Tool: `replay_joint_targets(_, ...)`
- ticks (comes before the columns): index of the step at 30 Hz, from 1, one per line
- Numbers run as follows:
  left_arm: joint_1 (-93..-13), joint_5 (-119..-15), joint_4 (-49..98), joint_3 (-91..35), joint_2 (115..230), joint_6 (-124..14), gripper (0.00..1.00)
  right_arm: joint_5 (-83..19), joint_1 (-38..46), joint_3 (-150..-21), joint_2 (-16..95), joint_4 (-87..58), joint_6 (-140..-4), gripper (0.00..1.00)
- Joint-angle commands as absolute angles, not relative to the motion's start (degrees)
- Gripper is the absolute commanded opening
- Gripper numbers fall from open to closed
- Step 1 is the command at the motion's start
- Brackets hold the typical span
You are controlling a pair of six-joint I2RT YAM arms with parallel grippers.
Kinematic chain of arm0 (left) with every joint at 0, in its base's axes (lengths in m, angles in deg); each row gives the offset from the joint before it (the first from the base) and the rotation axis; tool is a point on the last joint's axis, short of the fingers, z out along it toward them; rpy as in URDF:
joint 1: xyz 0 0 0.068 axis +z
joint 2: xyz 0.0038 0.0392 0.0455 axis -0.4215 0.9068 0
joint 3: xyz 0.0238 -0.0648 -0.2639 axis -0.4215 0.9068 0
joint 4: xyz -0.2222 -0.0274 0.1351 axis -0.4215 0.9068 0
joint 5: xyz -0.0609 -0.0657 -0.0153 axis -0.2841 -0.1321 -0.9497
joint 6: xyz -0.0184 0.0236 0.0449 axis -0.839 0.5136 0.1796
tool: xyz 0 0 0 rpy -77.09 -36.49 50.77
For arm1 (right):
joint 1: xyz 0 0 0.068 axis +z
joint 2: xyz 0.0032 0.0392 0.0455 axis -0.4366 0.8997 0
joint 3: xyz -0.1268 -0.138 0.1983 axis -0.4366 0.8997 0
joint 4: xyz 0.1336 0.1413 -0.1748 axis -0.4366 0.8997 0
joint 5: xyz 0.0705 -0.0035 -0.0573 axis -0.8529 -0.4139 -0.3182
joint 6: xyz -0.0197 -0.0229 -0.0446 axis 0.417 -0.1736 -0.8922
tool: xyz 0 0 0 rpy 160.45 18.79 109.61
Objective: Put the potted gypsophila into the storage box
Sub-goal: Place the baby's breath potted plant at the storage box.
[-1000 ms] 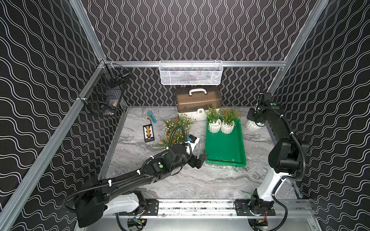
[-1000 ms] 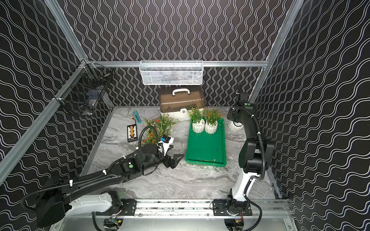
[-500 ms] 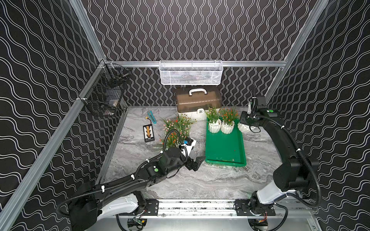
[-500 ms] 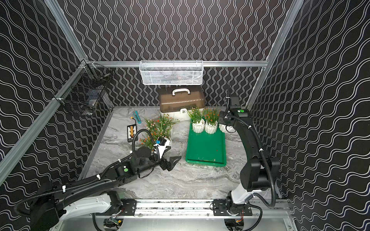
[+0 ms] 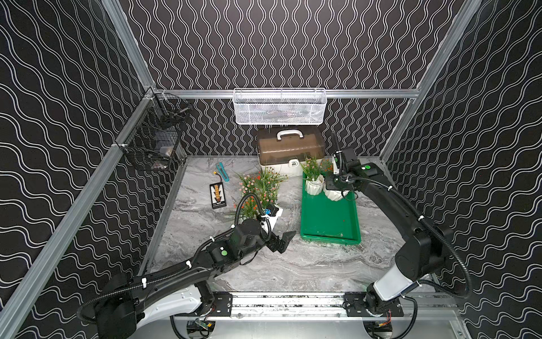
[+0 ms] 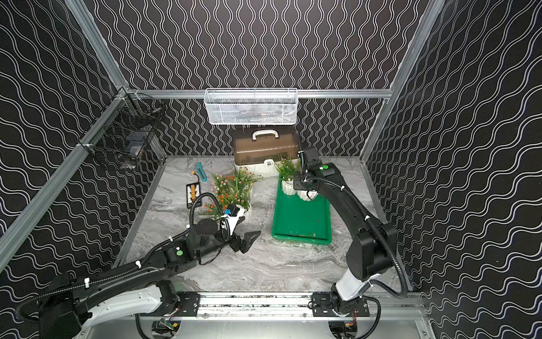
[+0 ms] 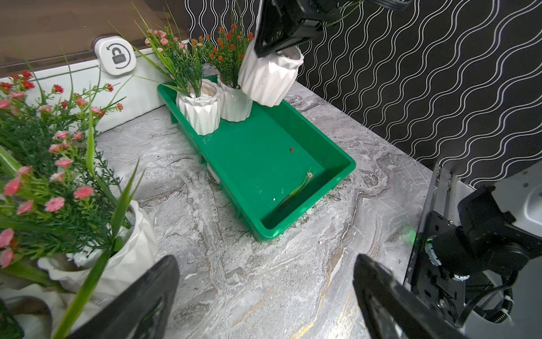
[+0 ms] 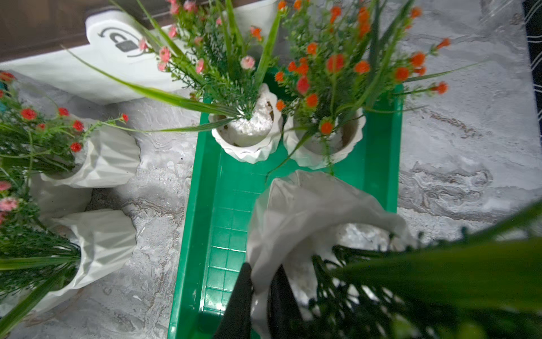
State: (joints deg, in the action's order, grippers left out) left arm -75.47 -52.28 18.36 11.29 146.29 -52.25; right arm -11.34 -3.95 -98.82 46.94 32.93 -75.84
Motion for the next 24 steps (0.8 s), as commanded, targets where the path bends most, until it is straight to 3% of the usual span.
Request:
replay_joint_targets(1,-75.46,-51.0,17.41,11.76,146.32,-50.87,0.95,-9.06,-2.54,-100.47,48.56,32.23,-76.2,0.0)
replay_joint_targets(24,-75.46,-50.5,16.98,11.89,147.45,-51.1,0.96,-9.53,1.95,-100.98,56.67,29.26,-75.86,0.0)
